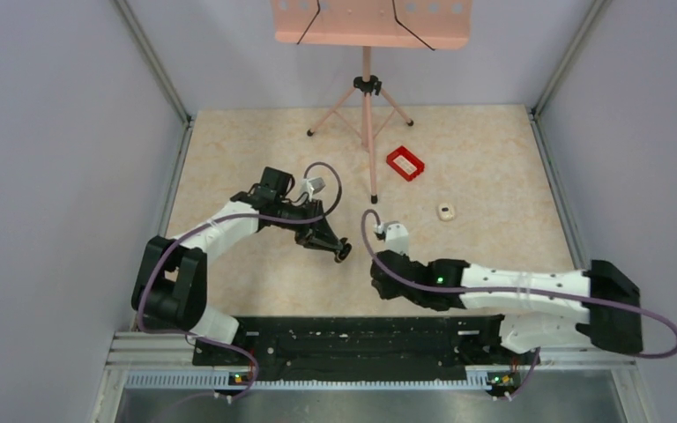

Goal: Insert the wireless bluetooth earbuds into the charging case
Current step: Pick up the right earbud from the corner of the board, then insert the right earbud into the right side groove of the charging case.

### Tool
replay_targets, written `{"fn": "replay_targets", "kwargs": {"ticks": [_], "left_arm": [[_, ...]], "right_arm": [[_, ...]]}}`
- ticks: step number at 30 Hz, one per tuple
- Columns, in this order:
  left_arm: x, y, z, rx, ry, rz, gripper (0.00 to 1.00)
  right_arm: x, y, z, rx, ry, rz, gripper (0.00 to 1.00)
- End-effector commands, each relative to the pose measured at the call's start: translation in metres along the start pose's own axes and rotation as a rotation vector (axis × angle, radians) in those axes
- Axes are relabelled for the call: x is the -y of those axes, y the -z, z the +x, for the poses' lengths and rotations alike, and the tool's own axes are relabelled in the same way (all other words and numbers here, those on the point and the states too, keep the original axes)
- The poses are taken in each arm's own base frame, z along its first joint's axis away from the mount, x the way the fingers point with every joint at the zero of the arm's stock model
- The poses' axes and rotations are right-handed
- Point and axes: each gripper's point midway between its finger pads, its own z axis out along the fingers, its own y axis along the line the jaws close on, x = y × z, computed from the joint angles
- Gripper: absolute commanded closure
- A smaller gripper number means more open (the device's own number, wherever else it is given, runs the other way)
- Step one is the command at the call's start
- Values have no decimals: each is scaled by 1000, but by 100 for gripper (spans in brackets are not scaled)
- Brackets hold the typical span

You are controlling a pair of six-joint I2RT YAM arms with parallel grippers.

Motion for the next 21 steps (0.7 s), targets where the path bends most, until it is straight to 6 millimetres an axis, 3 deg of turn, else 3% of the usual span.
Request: {"fn": "replay_targets", "kwargs": {"ticks": [1,6,12,21], "left_arm": [[19,0,3,-39,-176,30,100],[34,-5,-4,20,-360,34,100],[57,-5,-12,134,-531,78,100],[57,12,-19,393,-699,-22,100]], "right_arm": [[2,47,-33,52,26,-162,100],[18,72,-58,9,-186,-255,100],[-8,81,-79,-108,-377,-469,100],[-33,96,-105,-157,-552,-801,100]]}}
